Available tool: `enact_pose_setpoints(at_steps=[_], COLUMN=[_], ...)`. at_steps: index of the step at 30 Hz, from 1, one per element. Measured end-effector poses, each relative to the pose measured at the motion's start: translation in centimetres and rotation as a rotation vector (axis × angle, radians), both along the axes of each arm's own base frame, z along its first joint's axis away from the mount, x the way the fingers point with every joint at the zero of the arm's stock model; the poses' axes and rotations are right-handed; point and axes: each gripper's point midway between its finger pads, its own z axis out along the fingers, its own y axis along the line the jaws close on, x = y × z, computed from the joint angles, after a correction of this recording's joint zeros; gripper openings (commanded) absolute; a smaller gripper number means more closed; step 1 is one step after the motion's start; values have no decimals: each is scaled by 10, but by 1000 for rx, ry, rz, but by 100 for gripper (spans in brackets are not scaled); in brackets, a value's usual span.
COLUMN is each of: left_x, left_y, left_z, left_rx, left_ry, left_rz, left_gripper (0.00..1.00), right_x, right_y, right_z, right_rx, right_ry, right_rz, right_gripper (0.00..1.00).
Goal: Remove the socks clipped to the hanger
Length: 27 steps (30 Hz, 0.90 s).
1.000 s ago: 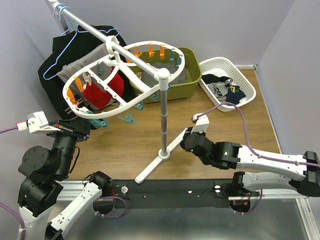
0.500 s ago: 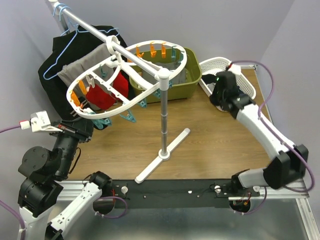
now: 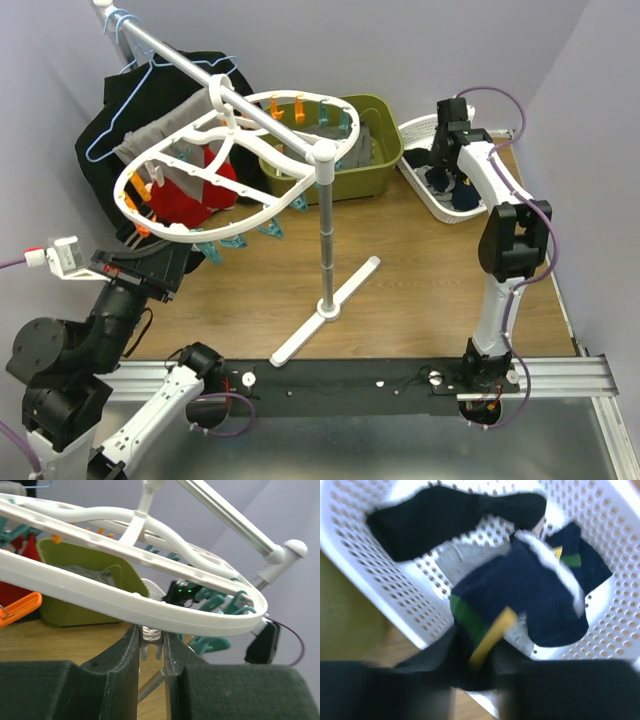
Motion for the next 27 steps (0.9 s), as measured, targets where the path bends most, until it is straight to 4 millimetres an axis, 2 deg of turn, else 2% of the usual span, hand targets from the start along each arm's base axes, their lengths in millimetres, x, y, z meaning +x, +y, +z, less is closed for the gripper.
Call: enact_pose_setpoints(at_steps=[2,5,7,9,14,16,18,22,27], left_x=[-7,-22,-34,-45,-54,-54,-52,-55,-59], left_y=[-3,-5,-6,-7,-14,-19,-24,-29,-32], left_z=[5,14,22,30,38,36,32,33,41], left_rx=[-4,-12,-23,-36,-44,-43,-38,-35,-50], left_ry=[-29,-86,-134,-180,-235,-236,-229,-241,-285], left_rz=[-32,-85,-122,-150,-211,-231,-254,-284,-309], left_gripper=[0,0,0,0,0,0,0,0,0], right_x=[-4,-15,-22,-39,-84,-109,-144,-196,-258], right_y=[-1,-1,0,1,7,19,44,93,131], right_z=[-18,-28,-27,-25,-17,-12,-7,3,15], right_rx=[-3,4,14,24,41,53,74,111,159], right_ry=[62,114,118,133,149,141,133,113,100], right_rz=[2,5,7,10,20,44,102,235,363], right_gripper=[68,79,80,81,83,83,83,83,84])
